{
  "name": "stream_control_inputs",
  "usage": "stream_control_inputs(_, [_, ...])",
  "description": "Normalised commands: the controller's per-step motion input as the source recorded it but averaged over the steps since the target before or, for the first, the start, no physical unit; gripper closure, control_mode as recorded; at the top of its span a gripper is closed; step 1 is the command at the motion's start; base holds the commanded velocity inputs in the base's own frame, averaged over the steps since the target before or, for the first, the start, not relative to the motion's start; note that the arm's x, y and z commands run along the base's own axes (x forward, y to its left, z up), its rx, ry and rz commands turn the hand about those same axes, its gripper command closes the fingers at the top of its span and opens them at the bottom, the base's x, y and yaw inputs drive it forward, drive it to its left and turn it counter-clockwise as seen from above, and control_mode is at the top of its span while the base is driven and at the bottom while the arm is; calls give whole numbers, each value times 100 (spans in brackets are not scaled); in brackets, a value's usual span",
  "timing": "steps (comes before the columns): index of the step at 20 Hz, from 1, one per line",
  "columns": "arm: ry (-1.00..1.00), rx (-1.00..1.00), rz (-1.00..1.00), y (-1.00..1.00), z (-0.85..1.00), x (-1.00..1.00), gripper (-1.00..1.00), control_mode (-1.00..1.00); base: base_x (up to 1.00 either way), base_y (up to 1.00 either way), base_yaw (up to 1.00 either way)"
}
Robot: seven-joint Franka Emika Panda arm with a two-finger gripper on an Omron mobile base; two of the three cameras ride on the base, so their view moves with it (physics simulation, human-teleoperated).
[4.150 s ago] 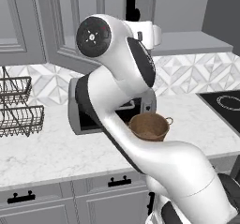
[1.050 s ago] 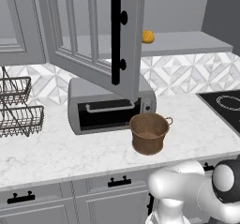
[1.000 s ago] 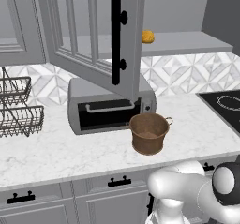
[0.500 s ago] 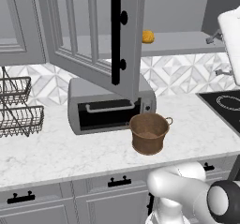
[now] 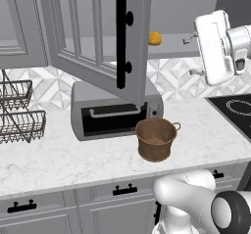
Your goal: Open the cabinet, pick up the bread from the cabinet and place it in the basket. Then move the basket to the dining counter.
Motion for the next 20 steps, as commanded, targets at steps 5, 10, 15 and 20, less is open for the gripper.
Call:
stream_control_inputs(5, [0, 10, 31, 58, -22, 56, -100, -100, 0, 0, 0])
stream_control_inputs(10, [0, 1, 28, 82, -13, 38, -100, -100, 0, 0, 0])
stream_control_inputs(15, [0, 1, 29, 100, -2, 22, -100, -100, 0, 0, 0])
stream_control_inputs(20, [0, 7, 26, 100, 0, 6, -100, -100, 0, 0, 0])
